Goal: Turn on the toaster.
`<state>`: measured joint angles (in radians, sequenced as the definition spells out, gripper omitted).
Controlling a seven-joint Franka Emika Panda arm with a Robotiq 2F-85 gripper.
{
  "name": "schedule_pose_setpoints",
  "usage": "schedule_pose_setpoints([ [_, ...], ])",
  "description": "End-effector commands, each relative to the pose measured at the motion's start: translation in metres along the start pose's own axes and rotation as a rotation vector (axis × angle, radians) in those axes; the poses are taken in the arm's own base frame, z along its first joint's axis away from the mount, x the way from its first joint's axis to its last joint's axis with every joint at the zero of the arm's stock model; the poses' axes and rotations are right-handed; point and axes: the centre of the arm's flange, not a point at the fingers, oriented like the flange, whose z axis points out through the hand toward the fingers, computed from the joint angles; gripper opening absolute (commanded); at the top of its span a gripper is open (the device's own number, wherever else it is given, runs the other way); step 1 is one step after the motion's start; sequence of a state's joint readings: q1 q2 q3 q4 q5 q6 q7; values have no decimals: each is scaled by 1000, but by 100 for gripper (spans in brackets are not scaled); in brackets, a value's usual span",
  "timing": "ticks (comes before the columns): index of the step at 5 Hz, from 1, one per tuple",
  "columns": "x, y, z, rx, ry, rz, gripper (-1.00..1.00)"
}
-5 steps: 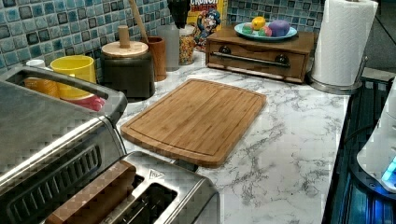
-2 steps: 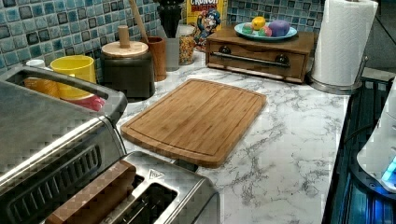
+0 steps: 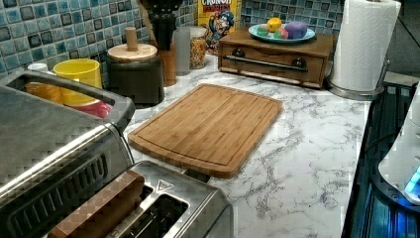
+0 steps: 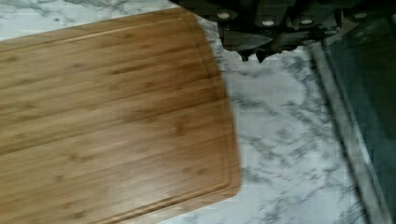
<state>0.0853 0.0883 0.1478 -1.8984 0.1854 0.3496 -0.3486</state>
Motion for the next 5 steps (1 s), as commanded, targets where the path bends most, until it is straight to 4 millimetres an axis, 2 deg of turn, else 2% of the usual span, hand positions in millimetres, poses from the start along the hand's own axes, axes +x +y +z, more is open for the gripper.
schedule_pose_setpoints([
  [1, -68, -87, 41, 3, -35, -260, -100],
  [3, -94, -100, 50, 10, -64, -343, -100],
  [4, -120, -114, 64, -4, -114, -422, -100],
  [5, -156, -127, 81, -36, -123, -477, -100],
])
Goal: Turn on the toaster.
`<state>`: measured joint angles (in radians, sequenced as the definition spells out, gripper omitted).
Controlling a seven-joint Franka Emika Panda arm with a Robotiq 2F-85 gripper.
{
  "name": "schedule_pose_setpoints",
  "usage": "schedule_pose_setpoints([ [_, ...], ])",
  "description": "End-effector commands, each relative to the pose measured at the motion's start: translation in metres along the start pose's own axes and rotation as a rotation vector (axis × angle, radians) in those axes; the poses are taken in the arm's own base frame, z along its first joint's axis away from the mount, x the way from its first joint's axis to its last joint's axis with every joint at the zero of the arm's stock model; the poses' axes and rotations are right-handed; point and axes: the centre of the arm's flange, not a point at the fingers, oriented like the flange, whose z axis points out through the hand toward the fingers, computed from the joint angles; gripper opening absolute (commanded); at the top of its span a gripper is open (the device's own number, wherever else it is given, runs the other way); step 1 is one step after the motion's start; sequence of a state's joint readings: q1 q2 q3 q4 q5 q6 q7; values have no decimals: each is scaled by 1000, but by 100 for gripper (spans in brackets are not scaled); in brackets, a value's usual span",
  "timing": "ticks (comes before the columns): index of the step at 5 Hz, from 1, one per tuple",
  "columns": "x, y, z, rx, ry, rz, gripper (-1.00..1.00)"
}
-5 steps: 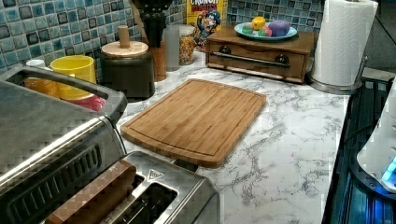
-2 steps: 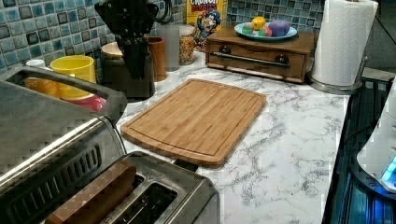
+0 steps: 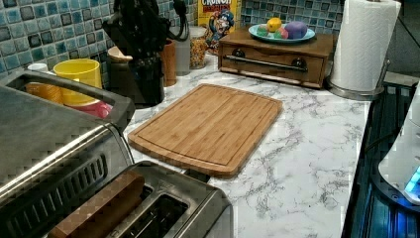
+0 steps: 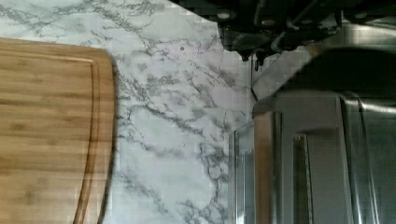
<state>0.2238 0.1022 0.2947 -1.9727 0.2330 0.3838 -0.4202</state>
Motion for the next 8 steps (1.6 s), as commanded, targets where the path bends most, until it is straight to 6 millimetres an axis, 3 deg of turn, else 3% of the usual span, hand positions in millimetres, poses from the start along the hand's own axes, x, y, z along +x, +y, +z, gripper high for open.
schedule_pose_setpoints([
  [1, -69, -46, 28, -34, -18, -183, -100],
  [2, -96, -54, 24, -17, 76, -166, -100],
  [4, -120, -63, 25, -6, 103, -77, -100],
  [5, -117, -74, 36, -36, 66, -22, -100],
  [7, -112, -68, 45, -3, 104, 77, -100],
  [8, -106, -57, 37, 41, 135, 129, -100],
])
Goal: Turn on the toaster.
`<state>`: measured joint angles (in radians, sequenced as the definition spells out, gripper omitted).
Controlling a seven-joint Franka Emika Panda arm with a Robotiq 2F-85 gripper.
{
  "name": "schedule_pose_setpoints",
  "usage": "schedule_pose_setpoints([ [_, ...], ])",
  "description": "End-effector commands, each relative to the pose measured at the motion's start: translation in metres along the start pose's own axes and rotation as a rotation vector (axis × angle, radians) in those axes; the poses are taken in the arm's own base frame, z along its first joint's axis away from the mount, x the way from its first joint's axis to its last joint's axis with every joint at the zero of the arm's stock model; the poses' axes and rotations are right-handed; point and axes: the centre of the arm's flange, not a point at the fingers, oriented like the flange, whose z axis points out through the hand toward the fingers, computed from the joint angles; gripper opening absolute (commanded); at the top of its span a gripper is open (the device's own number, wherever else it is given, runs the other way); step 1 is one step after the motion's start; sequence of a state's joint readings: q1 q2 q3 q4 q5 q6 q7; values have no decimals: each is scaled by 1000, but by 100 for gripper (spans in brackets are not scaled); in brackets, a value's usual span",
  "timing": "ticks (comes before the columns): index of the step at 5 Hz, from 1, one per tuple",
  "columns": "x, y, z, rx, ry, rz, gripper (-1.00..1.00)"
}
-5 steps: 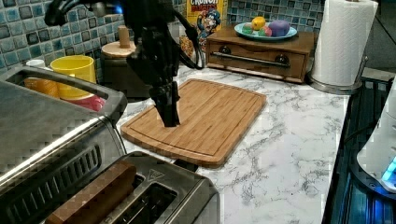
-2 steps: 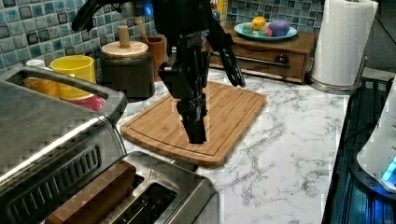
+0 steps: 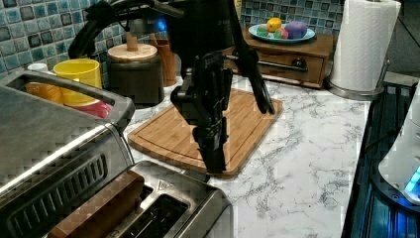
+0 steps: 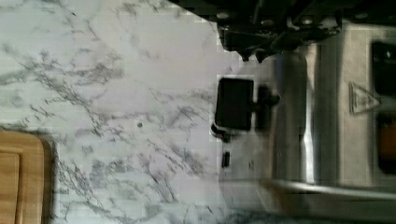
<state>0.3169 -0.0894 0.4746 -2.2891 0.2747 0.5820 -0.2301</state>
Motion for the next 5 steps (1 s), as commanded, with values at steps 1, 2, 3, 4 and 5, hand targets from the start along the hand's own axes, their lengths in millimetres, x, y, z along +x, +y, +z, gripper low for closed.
schedule_pose_setpoints([
  [1, 30, 15, -38, 113, 71, 134, -100],
  [2, 31, 6, -30, 104, 54, 67, -100],
  [3, 31, -4, -24, 94, 45, 30, -100],
  [4, 37, -3, -11, 92, 39, 54, -100],
  [5, 48, 3, 4, 61, 57, 102, -100],
])
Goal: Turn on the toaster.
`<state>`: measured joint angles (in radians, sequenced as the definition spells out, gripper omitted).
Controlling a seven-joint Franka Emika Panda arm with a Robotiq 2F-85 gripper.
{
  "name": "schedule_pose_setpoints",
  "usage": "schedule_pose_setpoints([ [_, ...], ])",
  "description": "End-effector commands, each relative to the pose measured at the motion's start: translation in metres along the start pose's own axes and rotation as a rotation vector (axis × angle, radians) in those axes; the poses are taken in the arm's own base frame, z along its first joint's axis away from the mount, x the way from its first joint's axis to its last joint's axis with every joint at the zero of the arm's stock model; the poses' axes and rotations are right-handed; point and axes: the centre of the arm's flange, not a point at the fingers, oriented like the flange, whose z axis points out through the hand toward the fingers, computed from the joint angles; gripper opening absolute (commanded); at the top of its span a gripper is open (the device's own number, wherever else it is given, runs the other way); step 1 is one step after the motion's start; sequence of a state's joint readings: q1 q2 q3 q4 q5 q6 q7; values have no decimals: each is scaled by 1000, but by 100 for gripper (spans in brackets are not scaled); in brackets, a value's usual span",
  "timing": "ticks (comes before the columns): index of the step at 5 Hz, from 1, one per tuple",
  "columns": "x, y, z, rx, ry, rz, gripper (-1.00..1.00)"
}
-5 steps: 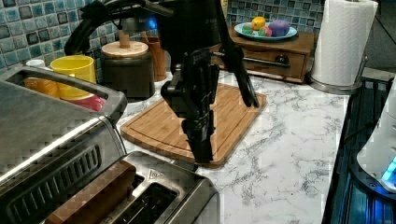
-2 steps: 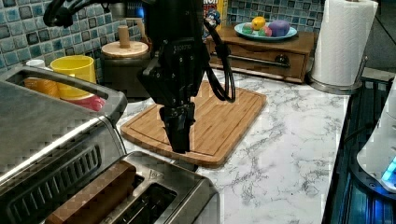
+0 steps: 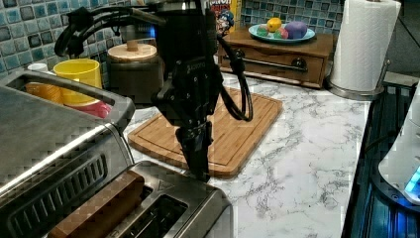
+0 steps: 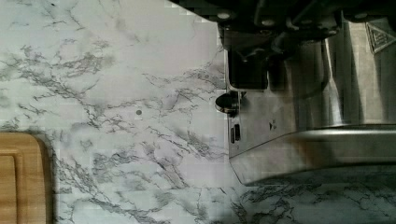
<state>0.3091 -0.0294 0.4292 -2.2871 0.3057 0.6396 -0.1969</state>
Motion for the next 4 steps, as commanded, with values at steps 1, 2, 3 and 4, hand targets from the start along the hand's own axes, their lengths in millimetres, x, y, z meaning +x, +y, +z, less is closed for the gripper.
schedule_pose_setpoints([
  [1, 33, -10, 2, -5, 40, 28, -100],
  [2, 35, 1, 17, 8, 22, 32, -100],
  [3, 35, 11, 44, -19, -16, 11, -100],
  [4, 39, 24, 88, -80, -86, -2, -100],
])
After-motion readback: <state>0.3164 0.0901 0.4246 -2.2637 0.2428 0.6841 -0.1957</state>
